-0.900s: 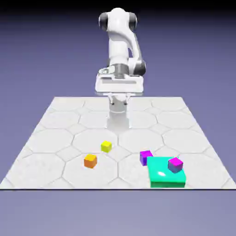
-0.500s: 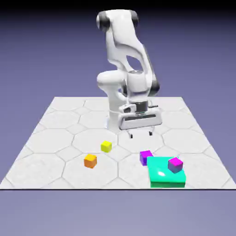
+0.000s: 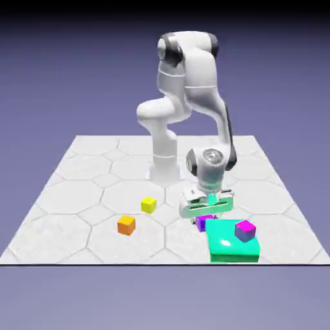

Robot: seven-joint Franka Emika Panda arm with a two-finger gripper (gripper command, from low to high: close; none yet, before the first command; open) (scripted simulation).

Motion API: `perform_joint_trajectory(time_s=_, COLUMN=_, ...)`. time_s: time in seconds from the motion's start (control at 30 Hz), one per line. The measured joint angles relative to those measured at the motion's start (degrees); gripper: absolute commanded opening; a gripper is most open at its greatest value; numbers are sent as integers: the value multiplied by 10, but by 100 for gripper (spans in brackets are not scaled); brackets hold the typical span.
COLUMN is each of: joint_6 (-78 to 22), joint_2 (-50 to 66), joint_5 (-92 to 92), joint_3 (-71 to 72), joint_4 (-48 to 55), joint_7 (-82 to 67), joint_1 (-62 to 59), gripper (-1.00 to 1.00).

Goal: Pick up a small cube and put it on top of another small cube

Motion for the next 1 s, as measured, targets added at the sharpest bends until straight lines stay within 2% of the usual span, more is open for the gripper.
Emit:
perform_joint_trajectory(time_s=0.2, joint_6=-112, joint_2=-124, joint_5=-61, joint_3=-55, joint_4=-11, joint_7=44, joint_1=39, gripper=-100)
perform_joint_trajectory(time_s=0.8, joint_6=-197, joint_2=-196, joint_5=-173, joint_3=-102, joint_4=14, joint_7=-279, joint_1=-338, gripper=-100)
perform_joint_trajectory(time_s=0.87, joint_6=-198, joint_2=-197, joint_5=-175, joint_3=-103, joint_4=15, joint_7=-284, joint_1=-330, gripper=-100)
perform_joint_trajectory(time_s=1.0, joint_6=-111, joint_2=-114, joint_5=-147, joint_3=-87, joint_4=9, joint_7=-302, joint_1=-349, gripper=-100)
